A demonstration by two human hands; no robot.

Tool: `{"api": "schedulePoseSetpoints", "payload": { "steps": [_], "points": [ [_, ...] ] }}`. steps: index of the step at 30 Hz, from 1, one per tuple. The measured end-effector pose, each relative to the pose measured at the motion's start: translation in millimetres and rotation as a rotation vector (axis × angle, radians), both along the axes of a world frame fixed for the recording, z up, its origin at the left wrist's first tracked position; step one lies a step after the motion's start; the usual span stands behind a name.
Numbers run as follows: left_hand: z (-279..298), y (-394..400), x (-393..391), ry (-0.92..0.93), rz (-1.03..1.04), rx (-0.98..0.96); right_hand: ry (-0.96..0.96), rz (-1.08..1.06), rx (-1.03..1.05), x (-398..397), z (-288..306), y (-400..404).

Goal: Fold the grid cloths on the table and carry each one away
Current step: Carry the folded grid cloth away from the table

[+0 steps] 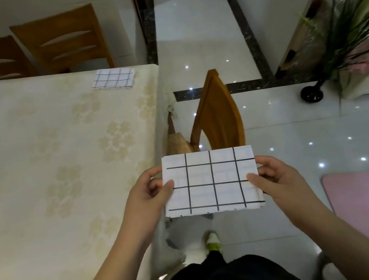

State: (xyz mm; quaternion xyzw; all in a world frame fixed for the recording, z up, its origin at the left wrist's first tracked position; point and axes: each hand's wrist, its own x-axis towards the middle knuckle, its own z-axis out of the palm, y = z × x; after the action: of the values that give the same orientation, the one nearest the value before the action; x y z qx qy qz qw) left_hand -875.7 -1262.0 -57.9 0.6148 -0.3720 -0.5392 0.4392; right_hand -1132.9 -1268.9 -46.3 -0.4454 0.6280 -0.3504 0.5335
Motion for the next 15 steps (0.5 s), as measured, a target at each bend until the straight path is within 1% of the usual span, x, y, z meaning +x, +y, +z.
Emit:
{"api": "schedulePoseSetpoints", "payload": {
  "steps": [3,8,11,15],
  "points": [
    [-1.4,-34.9,-17.8,0.007,-0.046,0.018,0.014,-0.037,0.008,-18.5,3.6,-30.4],
    [3.0,-86.9,-40.9,-0.030,-0.144,0.006,-0.015,-0.108,0.032,-44.5,1.6,-66.4],
    [3.7,-112.4,-55.2,-0.025,-0.149,-0.003,-0.042,-0.120,0.037,-58.2,-3.6,-84.8],
    [-2.9,-140.6,-83.2,-0.044,-0.140,0.025,-0.033,-0.106,0.046,-86.2,-11.8,-115.6]
  ]
}}
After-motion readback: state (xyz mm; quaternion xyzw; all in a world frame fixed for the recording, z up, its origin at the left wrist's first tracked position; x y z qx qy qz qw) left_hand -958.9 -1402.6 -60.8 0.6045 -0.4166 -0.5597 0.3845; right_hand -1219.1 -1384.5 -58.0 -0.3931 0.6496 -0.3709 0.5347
